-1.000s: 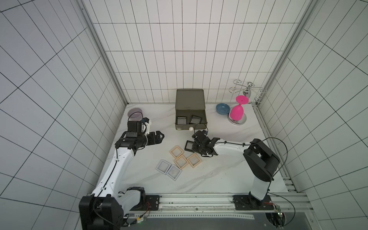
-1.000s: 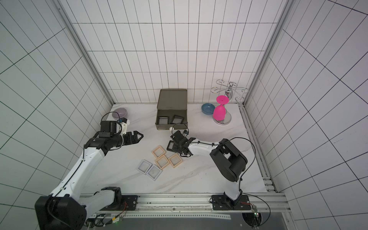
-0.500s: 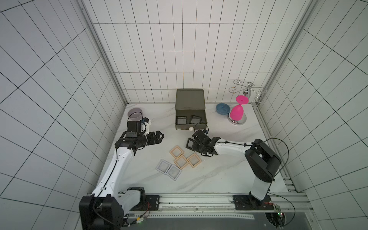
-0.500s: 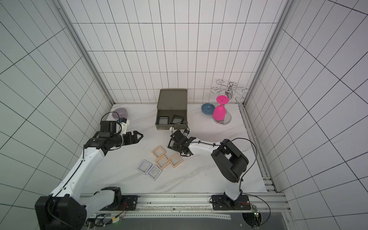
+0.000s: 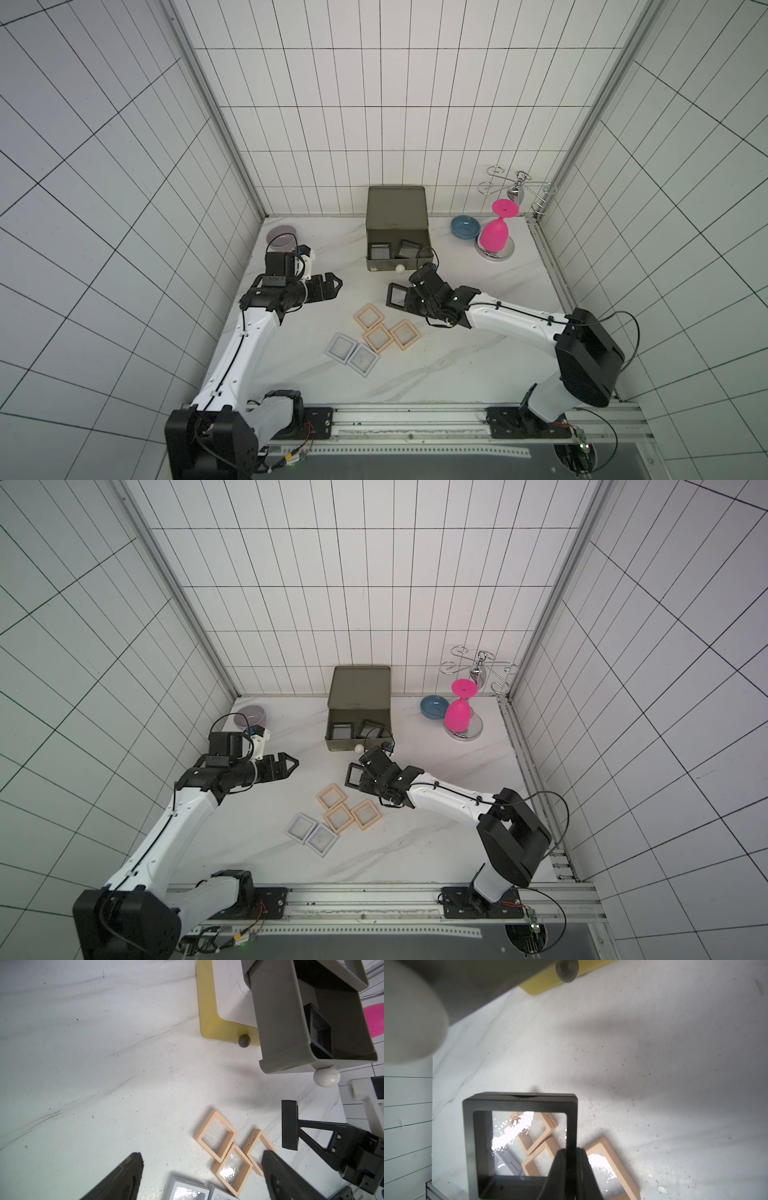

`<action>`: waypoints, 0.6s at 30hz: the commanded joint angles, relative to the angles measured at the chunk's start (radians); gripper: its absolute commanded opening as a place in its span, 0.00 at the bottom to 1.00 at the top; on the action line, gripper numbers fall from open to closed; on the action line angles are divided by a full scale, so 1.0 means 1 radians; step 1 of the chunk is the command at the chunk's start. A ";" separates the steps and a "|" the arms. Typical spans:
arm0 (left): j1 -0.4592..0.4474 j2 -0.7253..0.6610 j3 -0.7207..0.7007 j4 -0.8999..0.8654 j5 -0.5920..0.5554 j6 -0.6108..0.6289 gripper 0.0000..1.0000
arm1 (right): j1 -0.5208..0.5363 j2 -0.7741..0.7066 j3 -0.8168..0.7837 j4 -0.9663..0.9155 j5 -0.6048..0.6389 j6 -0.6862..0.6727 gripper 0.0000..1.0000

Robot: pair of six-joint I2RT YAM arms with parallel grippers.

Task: Place the brooch boxes into the drawer by color
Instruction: Pick up the brooch box from the center of the board.

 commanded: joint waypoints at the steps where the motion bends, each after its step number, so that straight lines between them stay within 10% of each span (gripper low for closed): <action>1: 0.004 -0.004 -0.003 0.024 0.011 0.016 0.93 | 0.042 -0.046 -0.025 -0.053 -0.017 -0.065 0.06; 18: 0.006 -0.020 -0.017 0.030 0.010 0.010 0.93 | -0.019 0.076 0.650 -0.372 -0.140 -0.452 0.07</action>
